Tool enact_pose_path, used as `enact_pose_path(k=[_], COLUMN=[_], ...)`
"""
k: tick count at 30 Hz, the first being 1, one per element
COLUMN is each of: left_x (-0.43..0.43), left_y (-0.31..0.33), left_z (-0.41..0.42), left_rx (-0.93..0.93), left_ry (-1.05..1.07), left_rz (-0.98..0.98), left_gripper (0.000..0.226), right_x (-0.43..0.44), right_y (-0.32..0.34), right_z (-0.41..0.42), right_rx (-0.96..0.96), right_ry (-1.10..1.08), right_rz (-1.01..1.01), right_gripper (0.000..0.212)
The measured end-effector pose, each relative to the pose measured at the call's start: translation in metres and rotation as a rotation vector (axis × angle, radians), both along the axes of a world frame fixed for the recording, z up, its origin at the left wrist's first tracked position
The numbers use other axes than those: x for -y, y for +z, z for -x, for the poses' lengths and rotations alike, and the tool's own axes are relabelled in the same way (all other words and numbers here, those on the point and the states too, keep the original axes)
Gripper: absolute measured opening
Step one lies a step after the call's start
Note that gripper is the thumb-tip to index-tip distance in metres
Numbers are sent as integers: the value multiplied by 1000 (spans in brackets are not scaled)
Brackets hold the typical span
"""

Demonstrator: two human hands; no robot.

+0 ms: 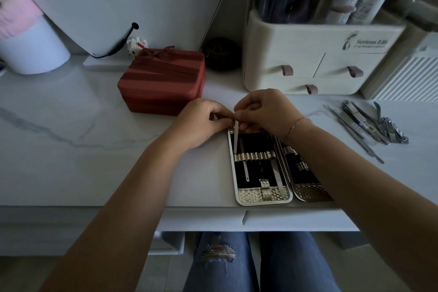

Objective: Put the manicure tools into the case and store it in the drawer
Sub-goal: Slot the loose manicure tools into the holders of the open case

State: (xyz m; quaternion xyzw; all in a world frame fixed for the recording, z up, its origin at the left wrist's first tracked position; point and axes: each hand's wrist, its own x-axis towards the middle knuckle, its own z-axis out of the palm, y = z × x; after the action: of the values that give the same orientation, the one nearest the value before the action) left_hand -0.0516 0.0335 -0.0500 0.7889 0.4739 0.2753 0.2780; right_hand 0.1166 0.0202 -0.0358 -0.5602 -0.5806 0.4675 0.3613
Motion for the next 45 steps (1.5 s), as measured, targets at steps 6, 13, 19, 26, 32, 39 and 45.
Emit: enact_pose_path(k=[6,13,19,26,32,39,45], left_x=[-1,-2,-2,-5,-5,-6,-6], left_y=[-3,-3,-4,-8,-10,-11,-11], left_z=[1,1,1,0,0,0,0], left_rx=[-8,-17,-10,-43,-45,-42,-37], left_ry=[20,35,22,1,-6,-13,-19], left_rz=[10,19,41,58,43,37,38], left_gripper=[10,4,2,7,5,4,8], right_x=[4,4,5,6,8,13,20], right_y=[0,4,11,9,11,12,11], right_z=[-2,-15,-20,-23,-20,-20,-20], right_rx=[91,343,316,397,501,630,630], right_ry=[43,171,300,358,433,479,453], right_rz=[-72,-130,-77,-102,-168,-189,-221], right_gripper=[8,21,21,21,25,31,30])
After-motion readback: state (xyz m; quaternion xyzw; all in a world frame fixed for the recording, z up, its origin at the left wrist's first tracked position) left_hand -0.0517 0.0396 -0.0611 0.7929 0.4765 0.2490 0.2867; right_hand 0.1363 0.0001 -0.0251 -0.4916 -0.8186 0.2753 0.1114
